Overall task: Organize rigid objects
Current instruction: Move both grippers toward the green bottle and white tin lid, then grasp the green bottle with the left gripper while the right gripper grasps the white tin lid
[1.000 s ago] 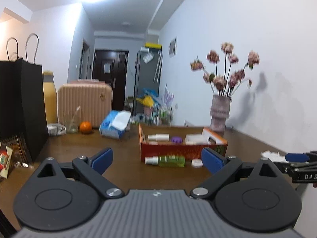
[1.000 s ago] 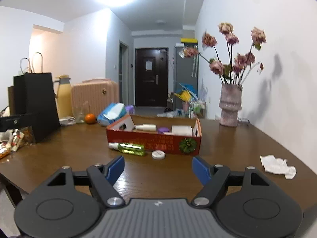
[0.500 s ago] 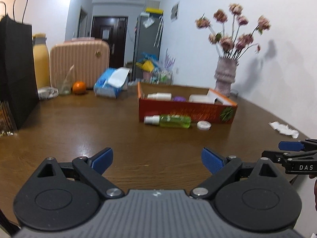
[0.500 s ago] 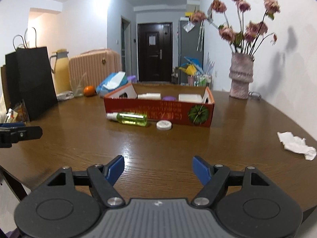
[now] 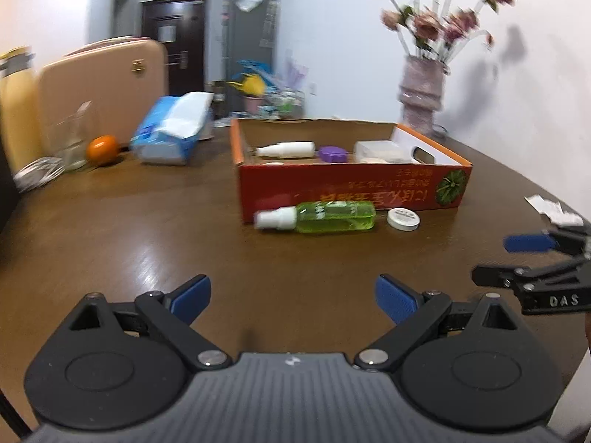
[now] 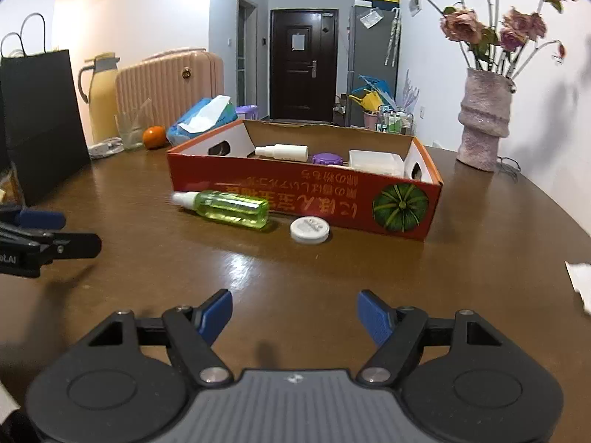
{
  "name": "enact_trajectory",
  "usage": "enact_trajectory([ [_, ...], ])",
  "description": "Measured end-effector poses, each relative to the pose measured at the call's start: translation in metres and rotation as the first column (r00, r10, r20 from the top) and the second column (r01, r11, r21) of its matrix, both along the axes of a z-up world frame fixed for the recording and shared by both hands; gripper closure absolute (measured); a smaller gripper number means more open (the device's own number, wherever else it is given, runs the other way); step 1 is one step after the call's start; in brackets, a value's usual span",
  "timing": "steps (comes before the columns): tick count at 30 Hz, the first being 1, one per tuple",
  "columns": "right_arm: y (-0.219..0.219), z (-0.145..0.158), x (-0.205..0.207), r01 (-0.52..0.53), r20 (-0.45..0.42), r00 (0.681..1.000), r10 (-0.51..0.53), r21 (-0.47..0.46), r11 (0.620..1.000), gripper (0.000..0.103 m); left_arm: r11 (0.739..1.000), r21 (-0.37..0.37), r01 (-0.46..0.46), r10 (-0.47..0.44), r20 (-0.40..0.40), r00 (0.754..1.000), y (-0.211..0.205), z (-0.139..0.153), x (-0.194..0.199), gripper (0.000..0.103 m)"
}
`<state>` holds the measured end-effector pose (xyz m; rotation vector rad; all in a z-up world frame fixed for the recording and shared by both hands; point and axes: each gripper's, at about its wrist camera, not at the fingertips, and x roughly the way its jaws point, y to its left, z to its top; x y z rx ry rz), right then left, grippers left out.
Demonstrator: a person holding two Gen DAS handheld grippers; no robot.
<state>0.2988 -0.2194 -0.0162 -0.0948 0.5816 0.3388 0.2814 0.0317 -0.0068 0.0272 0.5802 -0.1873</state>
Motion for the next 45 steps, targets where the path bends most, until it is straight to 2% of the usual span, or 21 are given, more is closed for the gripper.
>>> enact_trajectory([
  [3,-0.001,0.001,0.028,-0.015,-0.011,1.000,0.015,0.003,1.000,0.030,0.996,0.027,0.087,-0.086,-0.032,0.996,-0.006,-0.001,0.034,0.007],
  [6,0.001,0.002,0.056,-0.026,-0.010,1.000,0.026,-0.001,1.000,0.030,0.985,0.053,0.162,-0.158,-0.058,0.986,-0.010,-0.001,0.068,0.014],
  [7,0.002,0.002,0.064,-0.027,-0.007,1.000,0.027,-0.001,1.000,0.030,0.982,0.053,0.181,-0.177,-0.072,0.982,-0.011,-0.002,0.081,0.019],
  [8,0.003,0.002,0.071,-0.030,-0.005,1.000,0.030,-0.001,1.000,0.030,0.981,0.061,0.183,-0.177,-0.091,0.980,-0.012,-0.003,0.095,0.025],
  [12,0.011,-0.001,0.098,-0.051,-0.011,0.999,0.052,0.002,0.999,0.030,0.970,0.087,0.226,-0.216,-0.113,0.970,-0.017,-0.008,0.128,0.033],
  [15,0.014,-0.010,0.114,-0.071,-0.043,0.997,0.071,0.021,0.997,0.033,0.954,0.086,0.287,-0.277,-0.115,0.954,-0.021,-0.012,0.142,0.036],
  [19,0.010,-0.023,0.128,-0.079,-0.104,0.991,0.088,0.093,0.993,0.040,0.924,0.059,0.379,-0.371,-0.111,0.922,-0.024,-0.024,0.150,0.036],
  [22,0.009,-0.025,0.132,-0.074,-0.107,0.991,0.085,0.107,0.991,0.041,0.914,0.027,0.404,-0.396,-0.150,0.906,-0.027,-0.034,0.154,0.049],
  [23,0.009,-0.025,0.133,-0.074,-0.105,0.991,0.085,0.107,0.992,0.041,0.911,0.028,0.412,-0.404,-0.141,0.904,-0.029,-0.034,0.152,0.053],
  [24,0.010,-0.026,0.134,-0.074,-0.104,0.991,0.084,0.102,0.992,0.043,0.908,0.022,0.418,-0.412,-0.140,0.901,-0.030,-0.034,0.150,0.054],
  [25,0.011,-0.026,0.134,-0.074,-0.099,0.992,0.083,0.091,0.993,0.049,0.907,0.008,0.421,-0.415,-0.143,0.898,-0.032,-0.034,0.150,0.056],
  [27,0.016,-0.027,0.134,-0.082,-0.083,0.993,0.086,0.052,0.995,0.061,0.912,-0.005,0.409,-0.406,-0.142,0.903,-0.037,-0.033,0.150,0.056],
  [28,0.017,-0.027,0.133,-0.084,-0.079,0.993,0.087,0.048,0.995,0.063,0.916,-0.010,0.401,-0.399,-0.136,0.907,-0.041,-0.034,0.150,0.055],
  [30,0.019,-0.028,0.132,-0.086,-0.069,0.994,0.089,0.044,0.995,0.064,0.915,0.013,0.404,-0.400,-0.118,0.909,-0.051,-0.037,0.149,0.059],
  [31,0.018,-0.028,0.131,-0.085,-0.068,0.994,0.088,0.042,0.995,0.064,0.917,0.036,0.398,-0.392,-0.107,0.914,-0.055,-0.038,0.146,0.068],
  [32,0.017,-0.027,0.130,-0.082,-0.069,0.994,0.084,0.040,0.996,0.064,0.916,0.050,0.398,-0.391,-0.103,0.914,-0.058,-0.037,0.143,0.072],
  [35,0.012,-0.022,0.118,-0.053,-0.063,0.997,0.055,0.024,0.998,0.064,0.935,0.033,0.354,-0.346,-0.137,0.928,-0.056,-0.034,0.132,0.072],
  [37,0.003,-0.019,0.105,-0.032,-0.062,0.997,0.035,0.047,0.998,0.064,0.946,0.031,0.324,-0.316,-0.147,0.937,-0.051,-0.031,0.116,0.072],
  [41,-0.008,-0.014,0.073,0.007,-0.063,0.998,-0.003,0.065,0.998,0.064,0.975,0.009,0.222,-0.220,-0.123,0.968,-0.034,-0.023,0.071,0.072],
  [45,-0.014,-0.004,0.037,0.013,-0.050,0.999,-0.010,0.062,0.998,0.064,0.991,-0.006,0.134,-0.134,-0.071,0.988,-0.017,-0.006,0.028,0.072],
])
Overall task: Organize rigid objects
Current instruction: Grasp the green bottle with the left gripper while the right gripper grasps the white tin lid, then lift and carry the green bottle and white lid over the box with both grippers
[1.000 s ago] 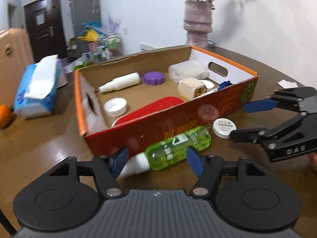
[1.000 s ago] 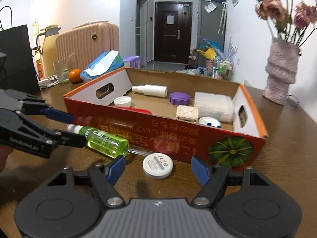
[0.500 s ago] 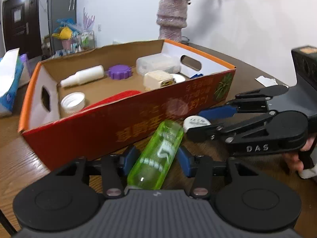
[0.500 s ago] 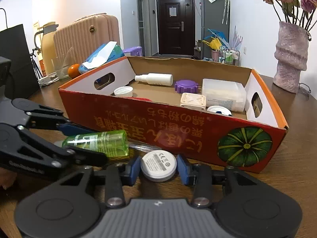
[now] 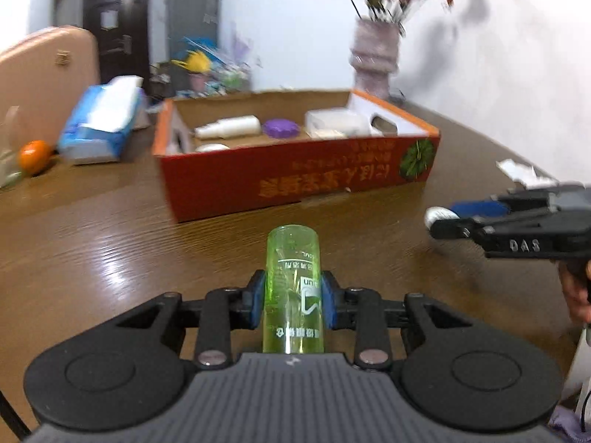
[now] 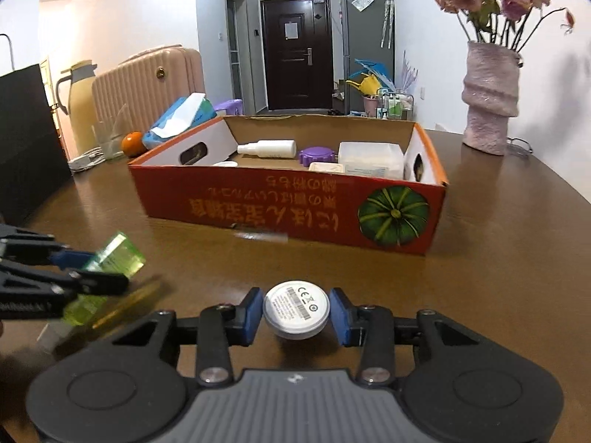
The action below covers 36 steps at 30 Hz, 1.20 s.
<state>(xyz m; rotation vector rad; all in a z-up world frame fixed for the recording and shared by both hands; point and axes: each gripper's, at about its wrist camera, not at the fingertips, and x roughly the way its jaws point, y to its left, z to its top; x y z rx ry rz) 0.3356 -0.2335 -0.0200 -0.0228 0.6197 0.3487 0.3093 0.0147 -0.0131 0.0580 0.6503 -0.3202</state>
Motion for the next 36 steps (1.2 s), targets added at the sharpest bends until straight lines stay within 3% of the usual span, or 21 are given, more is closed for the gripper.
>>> enact_trajectory([
  [3,-0.003,0.017,-0.027,-0.010,0.039,0.999,0.010,-0.003,1.000,0.064,0.998,-0.038,-0.043,0.045,0.049,0.998,0.012,0.021,-0.029,0.072],
  [11,0.000,0.051,-0.087,-0.032,0.129,0.991,0.030,0.013,0.999,0.064,0.996,-0.047,-0.079,0.086,0.180,0.980,0.020,0.064,-0.089,0.072],
  [20,-0.005,0.064,-0.120,-0.013,0.171,0.985,0.009,0.023,1.000,0.064,0.992,-0.056,-0.109,0.120,0.247,0.962,0.023,0.086,-0.112,0.072],
  [27,-0.003,0.071,-0.110,-0.017,0.196,0.981,0.015,0.005,1.000,0.064,0.994,-0.036,-0.105,0.111,0.280,0.953,0.021,0.095,-0.092,0.072],
  [36,0.011,0.088,-0.053,-0.041,0.248,0.967,0.049,-0.038,0.998,0.064,0.991,0.012,-0.133,0.121,0.345,0.931,0.028,0.126,-0.016,0.072],
])
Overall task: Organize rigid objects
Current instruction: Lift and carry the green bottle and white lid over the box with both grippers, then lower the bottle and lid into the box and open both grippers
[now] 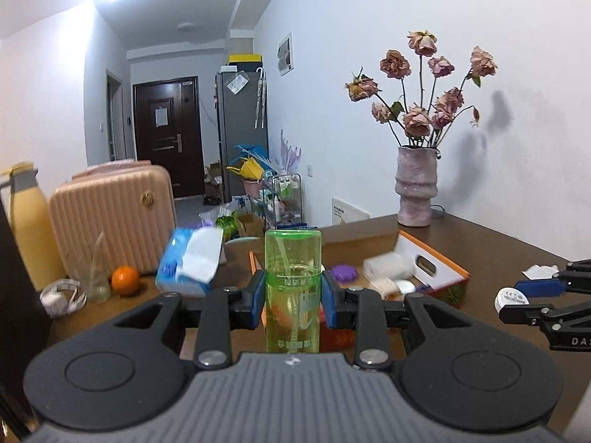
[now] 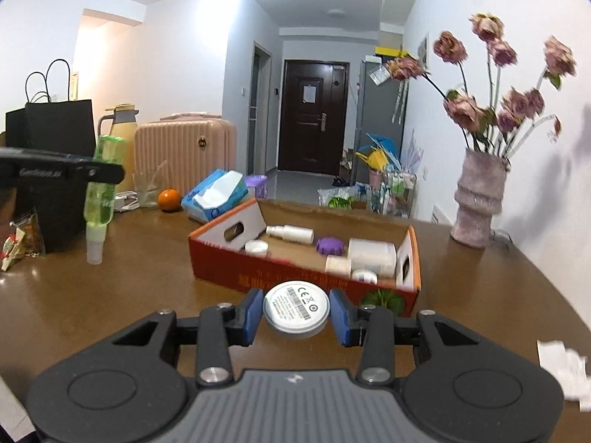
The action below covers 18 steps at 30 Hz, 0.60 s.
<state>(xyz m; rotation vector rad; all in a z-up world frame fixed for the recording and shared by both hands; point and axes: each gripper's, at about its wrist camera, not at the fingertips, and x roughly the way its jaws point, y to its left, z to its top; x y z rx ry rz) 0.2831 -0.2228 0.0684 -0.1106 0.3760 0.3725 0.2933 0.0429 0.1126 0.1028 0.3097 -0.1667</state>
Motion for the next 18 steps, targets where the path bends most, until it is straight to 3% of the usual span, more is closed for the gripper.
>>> enact_trajectory([
  [5,0.006,0.009,0.053,-0.017,0.010,1.000,0.017,0.007,1.000,0.064,0.999,0.039,-0.009,0.010,-0.017,1.000,-0.009,0.003,0.056,0.072],
  [9,0.010,0.005,0.112,-0.046,-0.049,0.998,0.050,0.066,0.997,0.064,0.997,0.075,0.018,-0.014,-0.048,0.999,-0.022,-0.005,0.104,0.072],
  [11,0.014,-0.002,0.144,-0.045,-0.089,0.995,0.053,0.090,0.995,0.064,0.996,0.091,0.027,-0.021,-0.068,0.997,-0.029,-0.013,0.129,0.072],
  [18,0.041,-0.035,0.233,-0.039,-0.180,0.983,0.046,0.044,0.998,0.064,0.987,0.128,0.097,-0.072,-0.184,0.980,-0.053,-0.057,0.215,0.072],
])
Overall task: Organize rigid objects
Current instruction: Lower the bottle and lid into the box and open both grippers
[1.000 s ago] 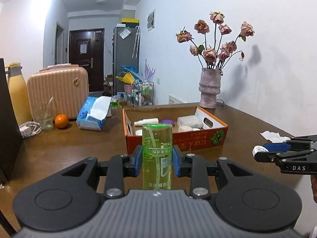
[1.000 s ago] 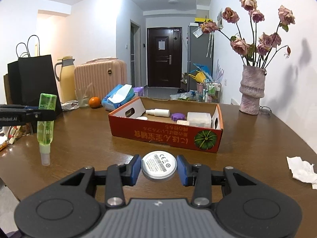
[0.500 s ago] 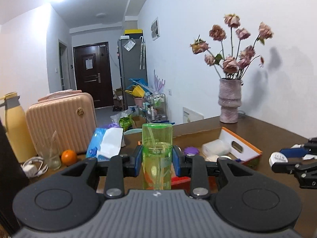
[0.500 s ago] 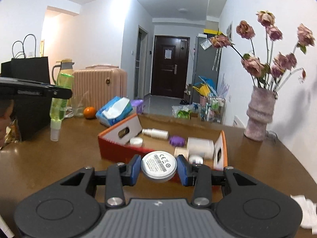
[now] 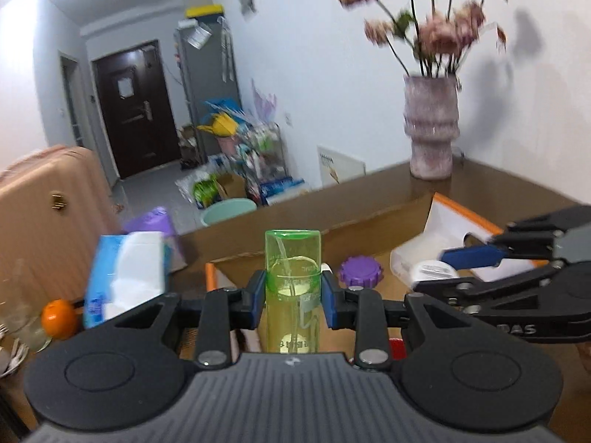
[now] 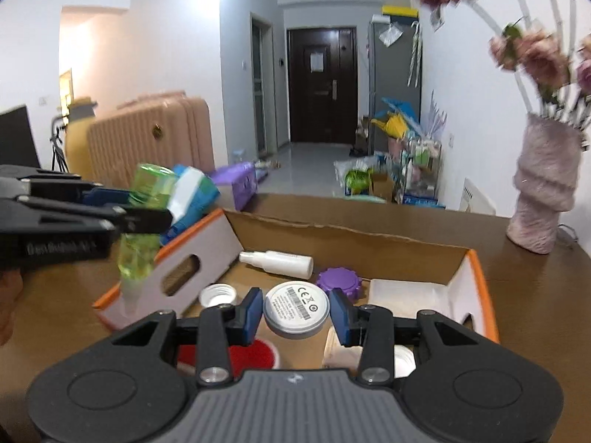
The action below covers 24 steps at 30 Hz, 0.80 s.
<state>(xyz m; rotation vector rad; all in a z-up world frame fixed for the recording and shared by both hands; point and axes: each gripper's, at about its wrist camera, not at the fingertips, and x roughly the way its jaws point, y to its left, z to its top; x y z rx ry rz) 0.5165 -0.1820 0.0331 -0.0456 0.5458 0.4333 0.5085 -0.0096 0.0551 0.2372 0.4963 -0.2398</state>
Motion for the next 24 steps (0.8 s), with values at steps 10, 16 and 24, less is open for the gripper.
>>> enact_trajectory([
  [10,0.005,-0.030,0.050,0.005,-0.042,0.999,-0.003,0.031,1.000,0.057,0.984,-0.181,-0.001,-0.017,-0.095,0.995,-0.002,-0.047,0.067,0.030],
  [16,0.001,-0.031,0.049,0.036,-0.024,0.999,-0.034,0.072,0.997,0.051,0.961,-0.275,-0.021,-0.018,-0.139,0.990,0.015,-0.047,0.069,0.029],
  [24,0.003,-0.029,0.050,0.055,-0.009,0.998,-0.055,0.066,0.996,0.050,0.956,-0.286,-0.067,0.023,-0.155,0.988,0.018,-0.046,0.069,0.029],
])
